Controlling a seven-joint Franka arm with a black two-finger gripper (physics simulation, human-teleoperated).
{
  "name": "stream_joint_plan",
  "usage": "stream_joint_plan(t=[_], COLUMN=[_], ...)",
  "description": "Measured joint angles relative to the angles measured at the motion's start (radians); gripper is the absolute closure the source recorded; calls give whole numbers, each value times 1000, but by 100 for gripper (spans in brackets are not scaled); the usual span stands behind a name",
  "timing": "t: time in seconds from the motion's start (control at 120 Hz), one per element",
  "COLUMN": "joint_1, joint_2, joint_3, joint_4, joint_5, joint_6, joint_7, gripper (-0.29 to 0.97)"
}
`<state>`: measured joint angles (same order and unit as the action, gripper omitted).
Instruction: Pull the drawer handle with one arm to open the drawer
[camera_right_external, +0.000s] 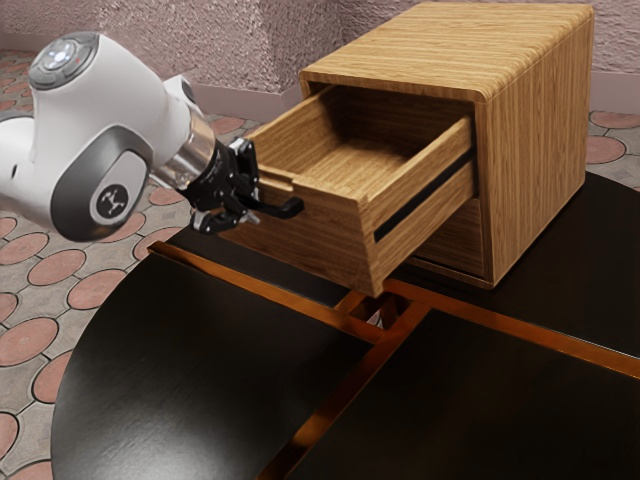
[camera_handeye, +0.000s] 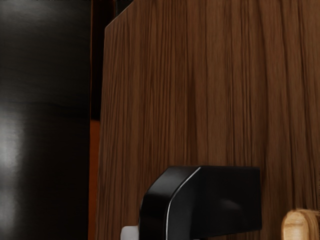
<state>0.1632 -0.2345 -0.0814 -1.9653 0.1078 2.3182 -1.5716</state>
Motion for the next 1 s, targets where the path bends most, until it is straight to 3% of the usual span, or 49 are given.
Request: stream_joint_plan(t=[0.625, 0.675, 0.825, 1.0], joint_1=[23, 23, 23, 7], joint_2=[-110, -121, -140, -226], joint_3=[-2, -2, -3, -10], joint_4=[-94, -100, -112, -153], joint_5=[-14, -15, -14, -13], joint_6=[3, 3, 7, 1], joint_7=[3, 6, 14, 20], gripper=[79, 74, 39, 19])
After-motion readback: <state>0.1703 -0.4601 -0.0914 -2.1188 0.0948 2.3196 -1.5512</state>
